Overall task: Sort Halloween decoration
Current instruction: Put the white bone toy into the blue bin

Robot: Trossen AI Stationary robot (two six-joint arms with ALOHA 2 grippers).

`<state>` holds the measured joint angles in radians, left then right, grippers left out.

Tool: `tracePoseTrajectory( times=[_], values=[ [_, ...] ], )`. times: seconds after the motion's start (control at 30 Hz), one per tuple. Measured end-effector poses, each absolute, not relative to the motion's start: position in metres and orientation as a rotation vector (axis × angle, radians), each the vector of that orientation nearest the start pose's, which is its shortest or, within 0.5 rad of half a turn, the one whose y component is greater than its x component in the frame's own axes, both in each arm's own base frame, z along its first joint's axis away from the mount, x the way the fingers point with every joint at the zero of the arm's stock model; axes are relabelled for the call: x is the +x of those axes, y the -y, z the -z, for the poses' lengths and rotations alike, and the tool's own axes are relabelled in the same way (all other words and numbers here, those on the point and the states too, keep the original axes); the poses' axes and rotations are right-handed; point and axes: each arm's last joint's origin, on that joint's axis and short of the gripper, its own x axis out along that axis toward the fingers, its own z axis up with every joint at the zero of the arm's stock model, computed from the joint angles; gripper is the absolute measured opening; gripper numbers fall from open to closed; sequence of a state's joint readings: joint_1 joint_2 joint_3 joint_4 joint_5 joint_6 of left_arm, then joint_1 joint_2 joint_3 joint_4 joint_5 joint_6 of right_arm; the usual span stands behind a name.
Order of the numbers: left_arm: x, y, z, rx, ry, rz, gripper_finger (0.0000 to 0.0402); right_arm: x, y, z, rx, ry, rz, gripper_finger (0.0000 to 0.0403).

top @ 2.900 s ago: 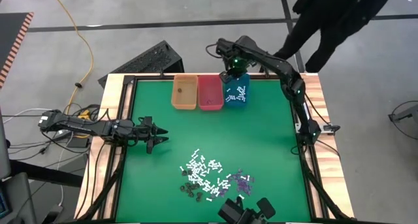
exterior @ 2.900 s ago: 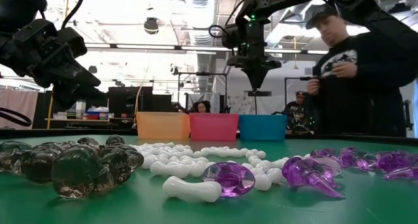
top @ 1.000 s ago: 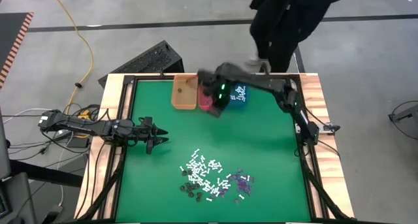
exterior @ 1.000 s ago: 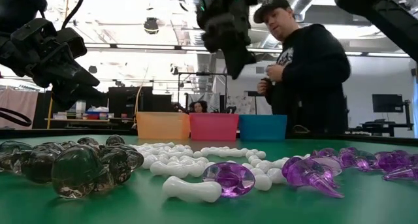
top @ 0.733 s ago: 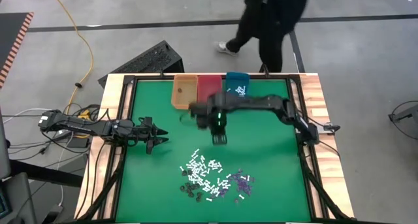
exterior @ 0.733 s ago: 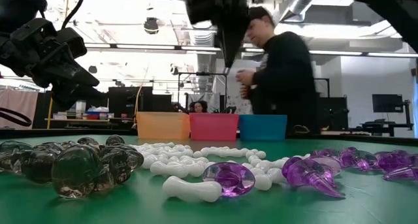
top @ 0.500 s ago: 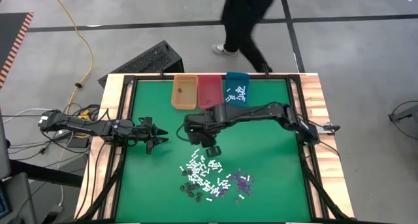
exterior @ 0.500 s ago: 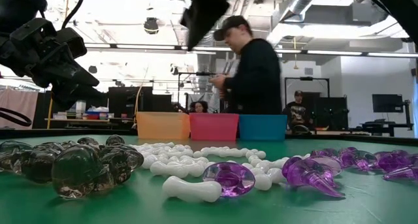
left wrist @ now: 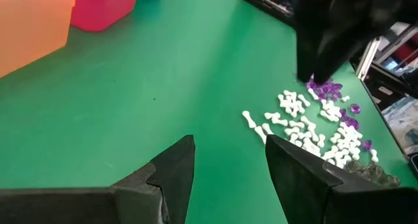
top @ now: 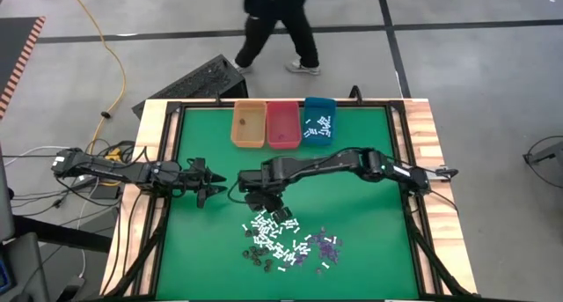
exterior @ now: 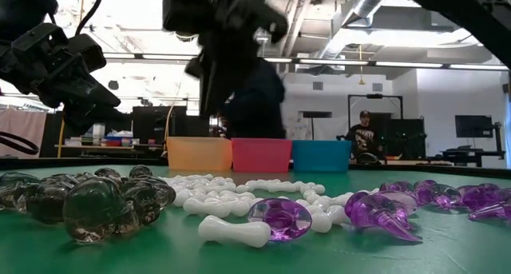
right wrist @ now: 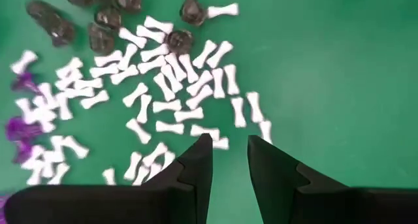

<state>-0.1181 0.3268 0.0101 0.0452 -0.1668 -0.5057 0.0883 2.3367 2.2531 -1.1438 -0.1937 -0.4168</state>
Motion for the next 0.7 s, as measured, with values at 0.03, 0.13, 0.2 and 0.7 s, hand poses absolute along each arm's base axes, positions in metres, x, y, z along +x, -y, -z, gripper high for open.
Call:
tracePoseTrajectory(
  times=[0.03,0.13,0.2,0.7],
  values=[
    [0.114,0.009,-0.143,-0.466,-0.254,-0.114,0.0179,0.485,-0.048,-0.235,-0.301,-1.170,-0.500,0.0127],
    [0.114,0.009,-0.142,-0.468,-0.260,-0.112,0.0179,0.491,-0.045,-0.218,-0.308,-1.188,-0.492,0.0127],
    [0.114,0.009,-0.142,-0.467,-0.264,-0.113,0.0179,0.495,-0.043,-0.207,-0.328,-1.200,-0.486,0.0127],
    [0.114,0.009,-0.142,-0.465,-0.265,-0.115,0.0179,0.506,-0.038,-0.178,-0.375,-1.221,-0.439,0.0127]
  ],
)
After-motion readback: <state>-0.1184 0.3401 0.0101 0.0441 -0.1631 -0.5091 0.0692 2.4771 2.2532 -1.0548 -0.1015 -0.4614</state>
